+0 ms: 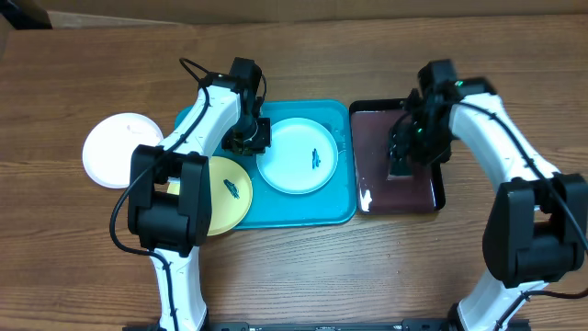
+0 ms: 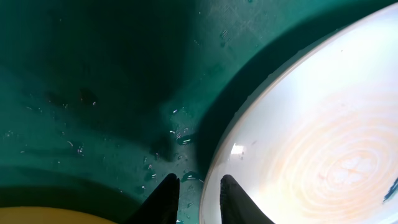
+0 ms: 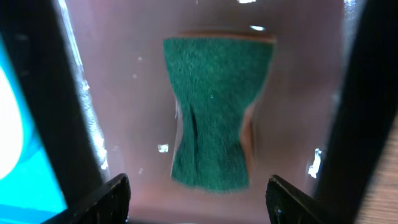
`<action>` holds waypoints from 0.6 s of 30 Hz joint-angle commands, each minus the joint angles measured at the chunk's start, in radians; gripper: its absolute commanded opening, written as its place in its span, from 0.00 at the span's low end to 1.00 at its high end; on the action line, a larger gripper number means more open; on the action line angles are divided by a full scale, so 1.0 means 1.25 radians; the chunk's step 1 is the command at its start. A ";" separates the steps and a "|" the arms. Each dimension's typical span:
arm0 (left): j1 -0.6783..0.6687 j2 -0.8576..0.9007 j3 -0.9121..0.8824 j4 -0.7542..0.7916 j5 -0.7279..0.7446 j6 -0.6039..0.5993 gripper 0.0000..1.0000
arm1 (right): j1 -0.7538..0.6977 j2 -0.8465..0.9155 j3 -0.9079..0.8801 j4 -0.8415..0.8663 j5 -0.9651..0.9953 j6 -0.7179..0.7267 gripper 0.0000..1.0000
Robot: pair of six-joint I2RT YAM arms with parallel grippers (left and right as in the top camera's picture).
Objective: Clean dirty plates on tray and stack at the side
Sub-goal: 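Lower the right gripper onto the green sponge and grasp it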
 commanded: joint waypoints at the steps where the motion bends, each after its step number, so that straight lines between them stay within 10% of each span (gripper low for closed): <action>1: 0.002 0.012 -0.004 0.000 -0.008 -0.011 0.25 | 0.017 -0.005 -0.075 0.065 0.040 0.018 0.72; 6: 0.002 0.012 -0.004 -0.001 -0.008 -0.011 0.24 | 0.022 -0.005 -0.154 0.139 0.039 0.037 0.71; 7: 0.002 0.012 -0.004 0.000 -0.008 -0.011 0.25 | 0.022 -0.005 -0.161 0.144 0.038 0.039 0.59; 9: 0.002 0.012 -0.004 0.000 -0.008 -0.011 0.24 | 0.022 -0.005 -0.167 0.148 0.034 0.038 0.05; 11: 0.002 0.012 -0.004 -0.001 -0.008 -0.011 0.24 | 0.022 -0.005 -0.165 0.147 0.034 0.038 0.04; 12: 0.002 0.012 -0.004 -0.001 -0.008 -0.011 0.24 | 0.022 -0.005 -0.161 0.145 0.034 0.038 0.04; 14: 0.002 0.012 -0.004 -0.002 -0.008 -0.011 0.24 | 0.022 -0.005 -0.148 0.128 0.034 0.038 0.65; 18: 0.002 0.012 -0.004 -0.003 -0.008 -0.011 0.24 | 0.021 -0.005 -0.092 0.080 0.034 0.035 0.78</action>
